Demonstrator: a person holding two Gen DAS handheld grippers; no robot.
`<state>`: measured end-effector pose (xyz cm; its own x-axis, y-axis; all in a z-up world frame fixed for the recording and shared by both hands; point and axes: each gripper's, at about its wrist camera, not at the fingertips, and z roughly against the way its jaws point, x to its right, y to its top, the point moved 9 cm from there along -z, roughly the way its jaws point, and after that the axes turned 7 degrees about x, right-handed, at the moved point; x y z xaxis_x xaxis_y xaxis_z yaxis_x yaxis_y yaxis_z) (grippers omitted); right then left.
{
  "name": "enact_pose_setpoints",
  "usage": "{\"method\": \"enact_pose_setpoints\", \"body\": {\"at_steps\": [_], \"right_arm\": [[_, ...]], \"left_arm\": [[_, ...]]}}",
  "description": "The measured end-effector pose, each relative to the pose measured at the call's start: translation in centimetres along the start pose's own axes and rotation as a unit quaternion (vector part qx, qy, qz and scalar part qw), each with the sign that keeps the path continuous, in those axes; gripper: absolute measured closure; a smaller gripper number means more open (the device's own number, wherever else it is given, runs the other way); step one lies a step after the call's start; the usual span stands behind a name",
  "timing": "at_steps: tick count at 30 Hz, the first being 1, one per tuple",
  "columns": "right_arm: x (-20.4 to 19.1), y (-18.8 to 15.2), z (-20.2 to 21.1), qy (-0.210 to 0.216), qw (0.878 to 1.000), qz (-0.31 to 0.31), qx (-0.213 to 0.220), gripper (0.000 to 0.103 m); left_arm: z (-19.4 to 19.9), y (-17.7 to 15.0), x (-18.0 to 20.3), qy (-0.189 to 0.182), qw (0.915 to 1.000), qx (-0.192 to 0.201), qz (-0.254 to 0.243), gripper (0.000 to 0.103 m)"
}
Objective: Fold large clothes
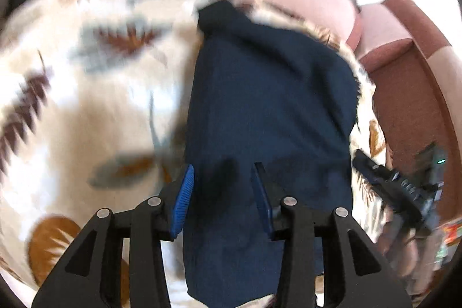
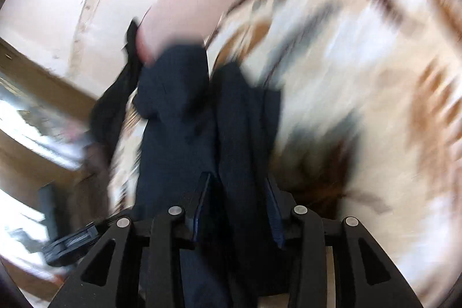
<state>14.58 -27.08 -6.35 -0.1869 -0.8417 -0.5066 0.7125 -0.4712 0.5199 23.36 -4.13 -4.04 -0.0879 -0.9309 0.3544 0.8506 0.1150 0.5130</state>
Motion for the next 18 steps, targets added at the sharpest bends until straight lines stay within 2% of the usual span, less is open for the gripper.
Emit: {"method": "enact_pose_setpoints", "body": {"at_steps": [1, 4, 6, 8, 10, 12, 14, 15, 16, 18], "right_arm": [[-1.1, 1.4, 1.1, -0.009, 0.999, 0.027, 0.032, 0.065], [-7.4, 3.3, 2.4, 0.02, 0.987, 0.135, 0.085, 0.065], [-11.1, 3.2, 1.1, 0.021, 0.972, 0.214, 0.091, 0.067], [-12.7, 3.4, -1.6, 0.008, 0.962, 0.263, 0.08, 0.069], [-12.1, 3.3, -4.6, -0.009, 0.96, 0.272, 0.062, 0.07], [-10.0, 3.4, -7.3, -0.039, 0.962, 0.266, 0.041, 0.071], [-7.3, 3.1, -9.1, -0.067, 0.966, 0.25, 0.02, 0.075], [-5.7, 3.0, -9.9, -0.077, 0.968, 0.239, 0.008, 0.081], [-4.3, 2.8, -10.9, -0.084, 0.971, 0.223, -0.002, 0.087], [-2.5, 2.8, -11.2, -0.07, 0.979, 0.193, 0.002, 0.089]], "left_arm": [[0.3, 0.9, 0.5, 0.011, 0.9995, 0.02, -0.019, 0.063], [-0.2, 2.6, 1.9, 0.049, 0.9952, 0.054, -0.065, 0.055], [-1.8, 3.6, 2.2, 0.076, 0.992, 0.061, -0.079, 0.055], [-2.9, 3.8, 0.8, 0.082, 0.9923, 0.054, -0.076, 0.055], [-4.5, 3.7, 0.3, 0.088, 0.993, 0.042, -0.067, 0.055], [-5.7, 3.4, -0.4, 0.093, 0.9934, 0.03, -0.06, 0.055], [-6.7, 2.9, -0.9, 0.097, 0.9935, 0.022, -0.057, 0.05], [-7.0, 2.8, -1.0, 0.097, 0.9935, 0.021, -0.057, 0.048], [-7.1, 2.5, -1.1, 0.095, 0.9937, 0.021, -0.056, 0.046], [-7.5, 2.5, -1.0, 0.093, 0.9941, 0.017, -0.053, 0.044]]}}
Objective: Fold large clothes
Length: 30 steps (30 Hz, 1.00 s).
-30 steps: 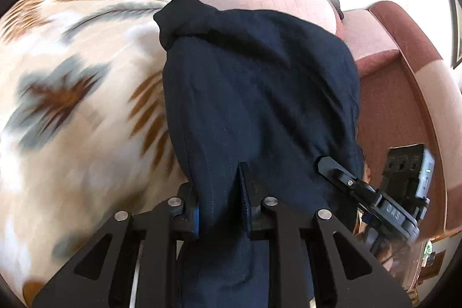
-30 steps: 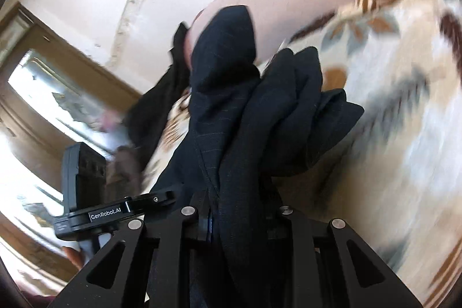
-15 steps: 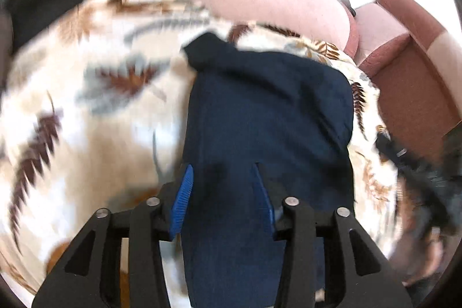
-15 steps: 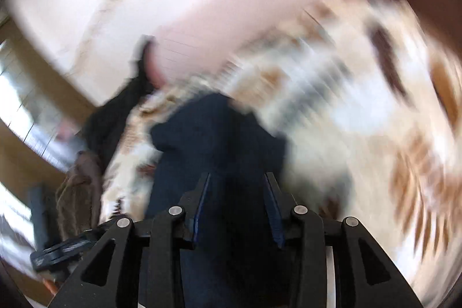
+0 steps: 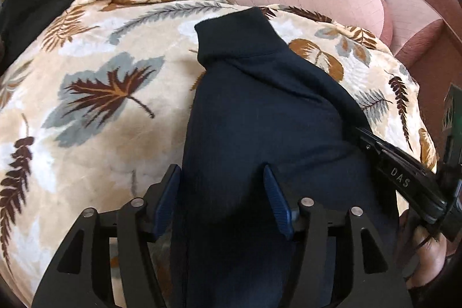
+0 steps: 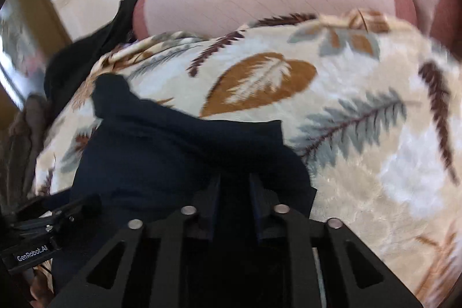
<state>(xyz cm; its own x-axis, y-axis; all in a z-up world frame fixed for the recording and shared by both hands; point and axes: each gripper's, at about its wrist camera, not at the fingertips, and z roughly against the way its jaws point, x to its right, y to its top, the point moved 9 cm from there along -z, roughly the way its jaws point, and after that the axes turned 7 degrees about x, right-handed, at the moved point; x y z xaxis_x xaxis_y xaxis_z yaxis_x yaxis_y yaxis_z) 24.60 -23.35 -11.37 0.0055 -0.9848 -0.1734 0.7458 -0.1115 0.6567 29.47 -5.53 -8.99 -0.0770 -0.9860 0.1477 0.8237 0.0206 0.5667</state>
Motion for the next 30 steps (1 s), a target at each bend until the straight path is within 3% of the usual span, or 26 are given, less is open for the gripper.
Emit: {"method": "enact_pose_setpoints", "body": {"at_steps": [3, 6, 8, 10, 12, 13, 15, 18, 19, 21, 23, 24, 26, 28, 30], "right_arm": [[1.6, 0.5, -0.4, 0.011, 0.999, -0.044, -0.002, 0.103], [3.0, 0.6, -0.1, 0.024, 0.994, -0.108, -0.018, 0.103], [2.7, 0.6, 1.8, 0.006, 0.995, -0.094, -0.014, 0.103], [2.0, 0.2, 4.3, -0.01, 0.998, -0.065, -0.007, 0.095], [1.6, -0.3, 6.6, 0.003, 0.997, -0.075, -0.002, 0.088], [1.4, -1.1, 8.4, 0.021, 0.995, -0.095, -0.003, 0.074], [1.2, -2.6, 10.9, 0.058, 0.99, -0.128, -0.007, 0.056], [0.7, -5.6, 13.3, 0.101, 0.982, -0.162, -0.018, 0.051], [0.4, -6.4, 13.3, 0.114, 0.979, -0.169, -0.026, 0.046], [-0.6, -8.8, 13.0, 0.121, 0.976, -0.17, -0.056, 0.045], [-2.1, -10.7, 12.7, 0.12, 0.98, -0.141, -0.072, 0.054], [-2.7, -10.9, 12.9, 0.122, 0.982, -0.124, -0.069, 0.094], [-3.7, -10.0, 14.3, 0.123, 0.988, -0.079, -0.041, 0.098], [-3.4, -8.3, 16.3, 0.123, 0.99, -0.073, 0.008, 0.099], [-2.3, -7.8, 16.8, 0.104, 0.991, -0.079, 0.026, 0.099]], "left_arm": [[-0.5, 0.3, 0.0, 0.001, 1.0, -0.008, 0.003, 0.042], [-0.1, 0.4, -0.1, 0.002, 0.9998, -0.017, -0.005, 0.042], [0.9, 0.2, -0.5, 0.012, 0.9997, -0.013, -0.017, 0.042], [1.8, -0.3, -1.1, 0.021, 0.9994, -0.015, -0.024, 0.042], [3.0, -1.4, -2.1, 0.016, 0.9994, -0.022, -0.023, 0.042], [3.5, -2.0, -2.7, 0.015, 0.9994, -0.024, -0.02, 0.041], [4.7, -4.0, -4.2, 0.005, 0.9994, -0.033, -0.005, 0.038], [5.8, -6.6, -5.4, -0.018, 0.9981, -0.05, 0.031, 0.036], [6.0, -7.1, -5.4, -0.021, 0.9977, -0.054, 0.035, 0.036], [6.6, -7.8, -5.1, -0.018, 0.9977, -0.056, 0.032, 0.036], [7.5, -8.1, -4.5, -0.014, 0.998, -0.058, 0.023, 0.037], [8.2, -8.2, -4.2, -0.014, 0.9982, -0.056, 0.016, 0.037], [9.2, -8.1, -3.8, -0.013, 0.9988, -0.046, 0.013, 0.037], [9.8, -8.0, -3.7, -0.012, 0.9991, -0.038, 0.014, 0.037], [9.4, -8.3, -3.7, -0.008, 0.999, -0.041, 0.012, 0.033]]}}
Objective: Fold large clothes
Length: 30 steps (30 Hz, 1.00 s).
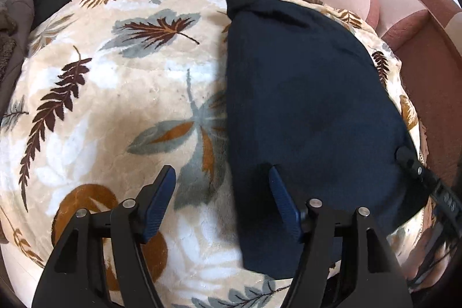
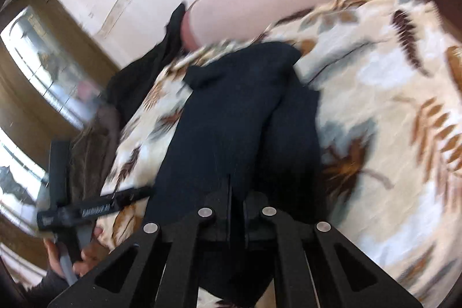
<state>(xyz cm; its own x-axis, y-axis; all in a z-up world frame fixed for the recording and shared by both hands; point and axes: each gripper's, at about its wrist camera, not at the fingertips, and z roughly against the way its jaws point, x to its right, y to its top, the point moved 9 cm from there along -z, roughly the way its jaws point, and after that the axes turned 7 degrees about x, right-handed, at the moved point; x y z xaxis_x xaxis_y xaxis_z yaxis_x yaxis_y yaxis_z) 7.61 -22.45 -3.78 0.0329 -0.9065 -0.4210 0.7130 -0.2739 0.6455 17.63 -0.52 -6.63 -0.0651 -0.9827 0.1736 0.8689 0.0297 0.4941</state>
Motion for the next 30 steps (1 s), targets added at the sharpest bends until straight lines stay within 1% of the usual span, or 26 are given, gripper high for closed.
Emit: {"method": "enact_pose_setpoints", "body": {"at_steps": [1, 2, 4, 5, 6, 8, 9, 11, 13, 14, 16, 17, 18, 20, 21, 22, 23, 24, 26, 27, 29, 30], "right_arm": [[1.0, 0.0, -0.3, -0.016, 1.0, -0.001, -0.001, 0.099], [2.5, -0.4, -1.0, -0.039, 0.999, -0.004, -0.011, 0.099], [4.6, -2.4, -2.9, -0.053, 0.997, -0.031, -0.048, 0.099], [5.2, -3.2, -3.6, -0.058, 0.996, -0.038, -0.06, 0.099], [5.3, -3.3, -3.8, -0.059, 0.996, -0.042, -0.061, 0.098], [5.1, -2.8, -3.4, -0.048, 0.995, -0.066, -0.057, 0.091], [5.0, -2.2, -2.9, -0.044, 0.994, -0.086, -0.052, 0.086], [4.7, -0.7, -1.8, -0.047, 0.994, -0.094, -0.031, 0.086], [3.1, 1.7, -0.6, -0.037, 0.996, -0.076, 0.013, 0.083], [2.4, 2.5, -0.6, -0.026, 0.997, -0.066, 0.029, 0.082], [0.1, 3.7, -0.8, -0.007, 0.998, -0.037, 0.052, 0.077], [-0.6, 4.1, -1.3, -0.009, 0.998, -0.017, 0.058, 0.076], [-1.1, 4.2, -2.0, -0.014, 0.998, 0.001, 0.059, 0.075], [-0.5, 3.8, -4.4, -0.029, 0.999, 0.014, 0.044, 0.077], [0.3, 3.0, -5.9, -0.047, 0.998, 0.017, 0.023, 0.079], [1.9, 1.7, -8.1, -0.075, 0.997, 0.02, -0.019, 0.085], [3.1, 0.9, -8.5, -0.083, 0.996, 0.018, -0.034, 0.087], [3.6, 0.8, -8.6, -0.083, 0.996, 0.01, -0.035, 0.087], [3.2, 2.1, -7.7, -0.07, 0.997, -0.009, -0.016, 0.086], [2.6, 3.1, -7.3, -0.062, 0.998, -0.012, 0.001, 0.08], [1.4, 5.2, -6.7, -0.049, 0.998, 0.001, 0.033, 0.08], [1.3, 5.7, -6.7, -0.047, 0.998, 0.011, 0.038, 0.079]], "left_arm": [[-0.4, -0.2, 0.0, 0.002, 1.0, -0.003, -0.001, 0.028], [-0.8, -0.5, 0.1, -0.001, 1.0, -0.006, 0.001, 0.025], [-1.4, -1.0, 0.4, 0.0, 0.9999, -0.01, -0.004, 0.025], [-1.6, -1.1, 0.5, 0.005, 0.9998, -0.012, -0.014, 0.025], [-1.5, -1.0, 0.5, 0.007, 0.9998, -0.011, -0.016, 0.025], [-0.6, -0.3, 0.3, -0.001, 0.9999, -0.004, -0.012, 0.026], [-0.2, 0.1, 0.2, -0.007, 0.9999, 0.001, -0.007, 0.026], [0.3, 1.0, 0.1, -0.013, 0.9998, 0.013, 0.002, 0.026], [0.3, 1.5, 0.4, -0.019, 0.9996, 0.018, 0.007, 0.026], [0.0, 1.4, 0.6, -0.021, 0.9996, 0.017, 0.007, 0.026], [-0.9, 1.0, 1.1, -0.02, 0.9997, 0.009, 0.0, 0.026], [-1.7, 0.6, 1.3, -0.017, 0.9998, 0.0, -0.005, 0.026], [-2.4, 0.3, 1.4, -0.017, 0.9998, -0.006, -0.007, 0.025], [-3.1, 0.1, 1.4, -0.022, 0.9997, -0.01, -0.001, 0.025], [-3.2, 0.2, 1.4, -0.031, 0.9994, -0.012, 0.005, 0.025], [-3.1, 0.4, 1.3, -0.043, 0.9989, -0.015, 0.011, 0.026], [-2.9, 0.6, 1.3, -0.05, 0.9985, -0.014, 0.015, 0.026], [-2.5, 1.3, 1.0, -0.056, 0.9982, -0.004, 0.02, 0.026], [-2.1, 2.9, 0.5, -0.056, 0.9979, 0.021, 0.023, 0.026], [-2.3, 3.7, 0.5, -0.056, 0.9977, 0.027, 0.027, 0.026], [-3.1, 4.9, 0.5, -0.052, 0.9977, 0.025, 0.036, 0.026], [-3.9, 5.6, 0.6, -0.049, 0.9977, 0.023, 0.039, 0.026]]}}
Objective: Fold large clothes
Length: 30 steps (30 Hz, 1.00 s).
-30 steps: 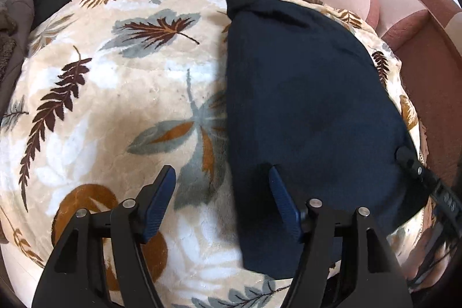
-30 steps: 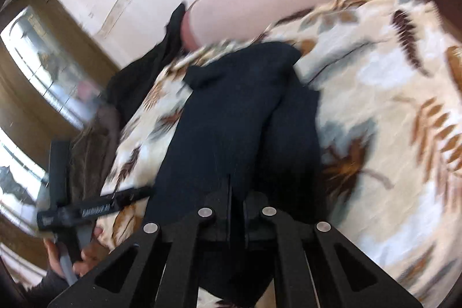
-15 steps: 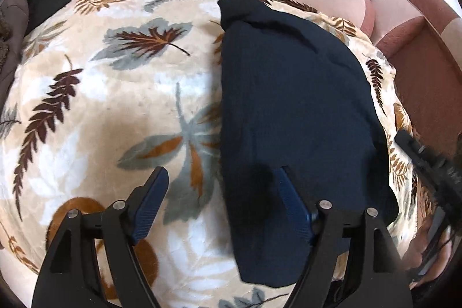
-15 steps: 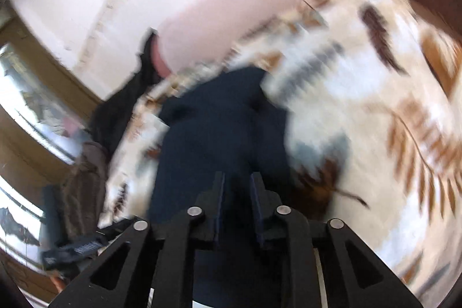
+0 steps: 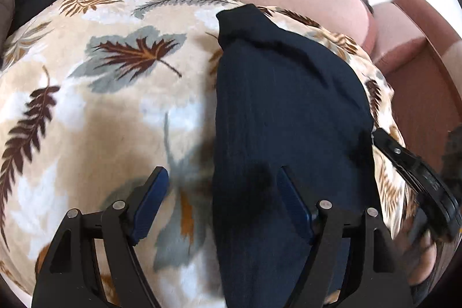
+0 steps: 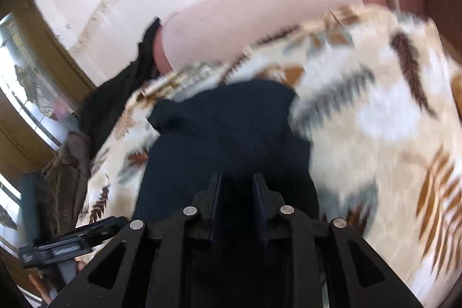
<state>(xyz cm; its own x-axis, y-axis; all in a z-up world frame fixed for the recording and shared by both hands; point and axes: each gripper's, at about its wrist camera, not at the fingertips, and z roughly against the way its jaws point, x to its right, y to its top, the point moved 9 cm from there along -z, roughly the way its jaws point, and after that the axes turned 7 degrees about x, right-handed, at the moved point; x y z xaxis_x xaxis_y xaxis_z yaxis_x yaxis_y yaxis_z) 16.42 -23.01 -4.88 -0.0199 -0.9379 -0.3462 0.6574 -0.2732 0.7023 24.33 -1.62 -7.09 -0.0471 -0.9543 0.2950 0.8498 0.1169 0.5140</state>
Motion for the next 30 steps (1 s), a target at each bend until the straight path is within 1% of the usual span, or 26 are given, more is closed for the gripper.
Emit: {"method": "enact_pose_setpoints", "body": {"at_steps": [2, 3, 4, 5, 6, 8, 9, 10, 11, 12, 13, 14, 16, 19, 21, 22, 23, 25, 27, 29, 30], "right_arm": [[0.2, 0.8, -1.5, -0.007, 1.0, 0.019, -0.004, 0.078], [0.8, 1.1, -2.4, -0.018, 1.0, 0.023, -0.01, 0.078], [2.1, 0.7, -3.8, -0.041, 0.998, 0.026, -0.026, 0.078], [3.5, -0.1, -4.8, -0.064, 0.997, 0.022, -0.049, 0.08], [5.0, -0.8, -5.8, -0.077, 0.994, 0.008, -0.071, 0.082], [6.4, -0.4, -5.9, -0.068, 0.995, -0.028, -0.068, 0.082], [6.8, -0.1, -5.4, -0.08, 0.994, -0.03, -0.068, 0.075], [7.2, 0.1, -4.7, -0.102, 0.992, -0.021, -0.072, 0.074], [7.3, 0.1, -3.8, -0.109, 0.991, -0.011, -0.076, 0.074], [6.9, 0.1, -2.9, -0.097, 0.992, -0.003, -0.082, 0.074], [6.4, -0.1, -1.6, -0.086, 0.992, 0.008, -0.09, 0.07], [5.9, -0.6, -0.1, -0.086, 0.991, 0.025, -0.097, 0.064], [5.3, -1.9, 2.4, -0.102, 0.987, 0.058, -0.112, 0.033], [4.8, -5.1, 6.4, -0.141, 0.974, 0.116, -0.131, 0.022], [4.7, -6.4, 7.5, -0.158, 0.967, 0.14, -0.141, 0.017], [4.7, -7.3, 8.5, -0.172, 0.963, 0.153, -0.142, 0.017], [4.7, -8.2, 9.5, -0.189, 0.958, 0.167, -0.138, 0.017], [4.6, -9.5, 11.0, -0.209, 0.954, 0.174, -0.129, 0.016], [4.5, -10.4, 12.2, -0.214, 0.955, 0.164, -0.123, 0.016], [3.8, -11.3, 13.4, -0.208, 0.959, 0.153, -0.115, 0.016], [3.6, -11.4, 13.8, -0.209, 0.96, 0.152, -0.108, 0.016]], "left_arm": [[-1.6, 0.4, 0.1, 0.006, 1.0, -0.006, 0.003, 0.026], [-2.5, 0.3, 0.2, 0.008, 0.9998, -0.016, 0.003, 0.026], [-3.4, 0.1, 0.3, 0.008, 0.9996, -0.027, 0.003, 0.025], [-3.9, -0.1, 0.4, 0.007, 0.9994, -0.034, 0.001, 0.025], [-4.3, -0.4, 0.5, 0.008, 0.9992, -0.04, 0.0, 0.025], [-4.2, -0.3, 0.5, 0.01, 0.9991, -0.041, -0.005, 0.025], [-3.9, -0.2, 0.5, 0.009, 0.9991, -0.039, -0.008, 0.025], [-3.2, -0.2, 0.5, 0.009, 0.9992, -0.037, -0.016, 0.025], [-2.7, -0.3, 0.4, 0.01, 0.9991, -0.035, -0.022, 0.025], [-2.1, -0.6, 0.4, 0.011, 0.9989, -0.033, -0.032, 0.025], [-1.4, -1.0, 0.4, 0.011, 0.9986, -0.032, -0.041, 0.025], [-0.6, -1.6, 0.3, 0.016, 0.9979, -0.029, -0.055, 0.025], [0.8, -3.0, 0.1, 0.024, 0.9963, -0.022, -0.079, 0.025], [3.3, -5.2, -0.1, 0.033, 0.9941, -0.006, -0.103, 0.025], [5.0, -7.0, -0.1, 0.04, 0.9921, 0.009, -0.119, 0.025], [5.8, -7.8, -0.1, 0.045, 0.9904, 0.017, -0.13, 0.025], [6.3, -8.0, 0.2, 0.05, 0.9888, 0.022, -0.139, 0.025], [7.5, -9.1, 0.3, 0.073, 0.9828, 0.037, -0.166, 0.025], [8.4, -9.5, 0.5, 0.088, 0.9778, 0.051, -0.183, 0.024], [9.1, -10.1, 0.4, 0.1, 0.9746, 0.061, -0.191, 0.02], [9.5, -10.5, 0.2, 0.106, 0.9733, 0.067, -0.192, 0.02]]}}
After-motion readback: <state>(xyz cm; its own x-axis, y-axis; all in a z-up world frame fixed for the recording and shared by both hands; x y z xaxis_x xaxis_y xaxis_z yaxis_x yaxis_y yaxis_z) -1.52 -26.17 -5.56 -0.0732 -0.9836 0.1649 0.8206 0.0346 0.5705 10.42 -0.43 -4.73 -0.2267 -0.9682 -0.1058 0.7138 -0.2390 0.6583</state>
